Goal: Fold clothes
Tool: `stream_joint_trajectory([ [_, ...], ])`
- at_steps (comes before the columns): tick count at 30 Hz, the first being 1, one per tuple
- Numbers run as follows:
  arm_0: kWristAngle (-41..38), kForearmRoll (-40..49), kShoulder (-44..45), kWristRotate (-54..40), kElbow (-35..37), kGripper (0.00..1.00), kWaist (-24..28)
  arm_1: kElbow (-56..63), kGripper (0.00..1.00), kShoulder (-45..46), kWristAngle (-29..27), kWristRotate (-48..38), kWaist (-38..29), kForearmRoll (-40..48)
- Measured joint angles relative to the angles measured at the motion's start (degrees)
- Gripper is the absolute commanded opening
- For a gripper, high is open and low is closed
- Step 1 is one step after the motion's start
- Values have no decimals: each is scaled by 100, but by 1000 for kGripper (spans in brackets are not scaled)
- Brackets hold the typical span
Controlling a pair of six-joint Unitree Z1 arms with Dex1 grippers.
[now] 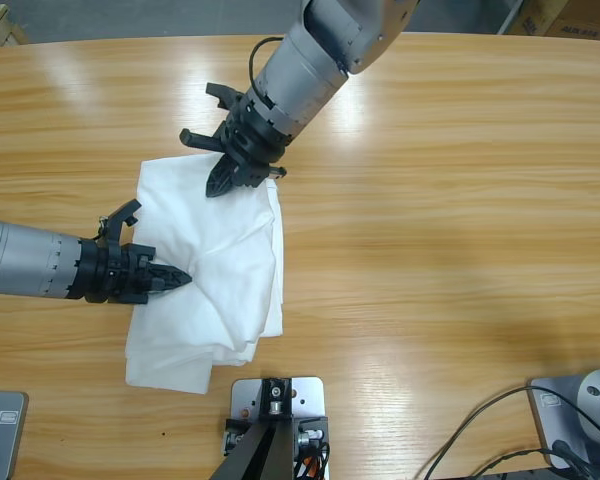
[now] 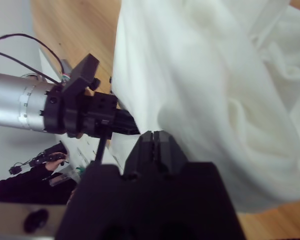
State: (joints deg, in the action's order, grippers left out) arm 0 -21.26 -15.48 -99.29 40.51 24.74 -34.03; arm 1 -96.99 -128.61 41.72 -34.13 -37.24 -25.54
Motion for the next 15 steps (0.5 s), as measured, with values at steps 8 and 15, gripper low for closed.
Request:
stream_joint_trajectory([
  [8, 0, 0, -48, 18, 57, 0, -5, -405, 0, -290, -14, 49, 168, -468],
  [15, 0, 0, -64, 18, 75, 0, -6, -683, 0, -310, -71, 228, 516, -892],
])
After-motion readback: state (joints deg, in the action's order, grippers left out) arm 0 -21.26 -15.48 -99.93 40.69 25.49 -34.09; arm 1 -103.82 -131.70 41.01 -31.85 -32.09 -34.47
